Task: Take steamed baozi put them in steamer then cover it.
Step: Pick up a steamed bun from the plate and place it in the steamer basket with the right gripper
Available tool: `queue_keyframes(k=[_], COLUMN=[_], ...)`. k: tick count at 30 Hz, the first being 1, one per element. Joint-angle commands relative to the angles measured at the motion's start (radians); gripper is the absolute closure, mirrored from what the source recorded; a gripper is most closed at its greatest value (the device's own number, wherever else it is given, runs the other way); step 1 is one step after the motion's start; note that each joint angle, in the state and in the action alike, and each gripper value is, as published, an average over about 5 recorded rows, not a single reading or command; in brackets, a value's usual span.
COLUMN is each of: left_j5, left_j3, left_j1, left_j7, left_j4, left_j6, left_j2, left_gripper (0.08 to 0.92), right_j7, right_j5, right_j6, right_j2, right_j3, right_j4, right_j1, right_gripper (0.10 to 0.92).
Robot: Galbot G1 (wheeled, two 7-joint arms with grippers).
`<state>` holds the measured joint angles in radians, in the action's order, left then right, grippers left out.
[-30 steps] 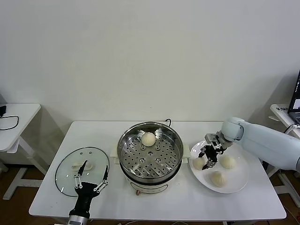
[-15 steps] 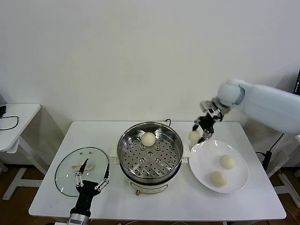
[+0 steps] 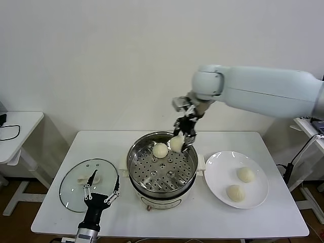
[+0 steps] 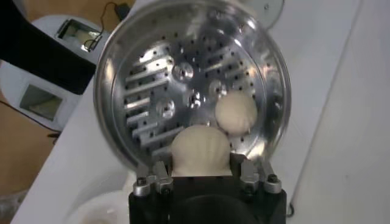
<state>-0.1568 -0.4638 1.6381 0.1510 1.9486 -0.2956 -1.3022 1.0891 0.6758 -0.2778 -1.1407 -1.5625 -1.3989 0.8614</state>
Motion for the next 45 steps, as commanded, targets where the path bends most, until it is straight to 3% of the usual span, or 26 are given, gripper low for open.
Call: queue_keyframes(k=[1,10,26,32,36,41,45], left_j5=[0.0,0.0,0.0,0.0,0.0,0.0,-0.002], left_j3=[0.004,-0.003,-0.015,-0.018,-0.019,-0.019,-0.019], left_j1=[-0.018,-0.022,-0.019,-0.019,-0.019,-0.017,-0.015], left_j7=[0.003,0.008,0.014,0.014,0.014,0.014,0.014], left_j4=[-0.015,-0.02,-0.025,-0.026,-0.025,-0.019,-0.011], left_j6=[-0.003,-0.005,-0.007,-0.006,-0.004,-0.001,0.003], left_j2=[0.0,0.004,0.006,0.006,0.005,0.003,0.001], left_gripper=[0.177,0.177,0.177,0.177,0.177,0.177,0.177], right_j7=[-0.157,-0.243,-0.258,-0.256,-0.256,-0.237,-0.173], right_j5=[0.111,0.127,0.089,0.078,0.075,0.043,-0.032], right_j6=[-0.09,-0.121,-0.123,-0.122,-0.122,-0.117,-0.096], right_j2=[-0.208,-0.287,-0.325,-0.314,-0.287,-0.183,-0.015], right_j3=[-0.078,-0.083,-0.068,-0.065,-0.048,-0.016,0.05], right_j4=[-0.027,0.016,0.064,0.057,0.034,-0.042,-0.112], right_j1=[0.004,-0.079,-0.163,-0.171,-0.157,-0.108,-0.069], right_gripper=[0.389,0.389,0.386,0.288,0.213,0.203,0.203])
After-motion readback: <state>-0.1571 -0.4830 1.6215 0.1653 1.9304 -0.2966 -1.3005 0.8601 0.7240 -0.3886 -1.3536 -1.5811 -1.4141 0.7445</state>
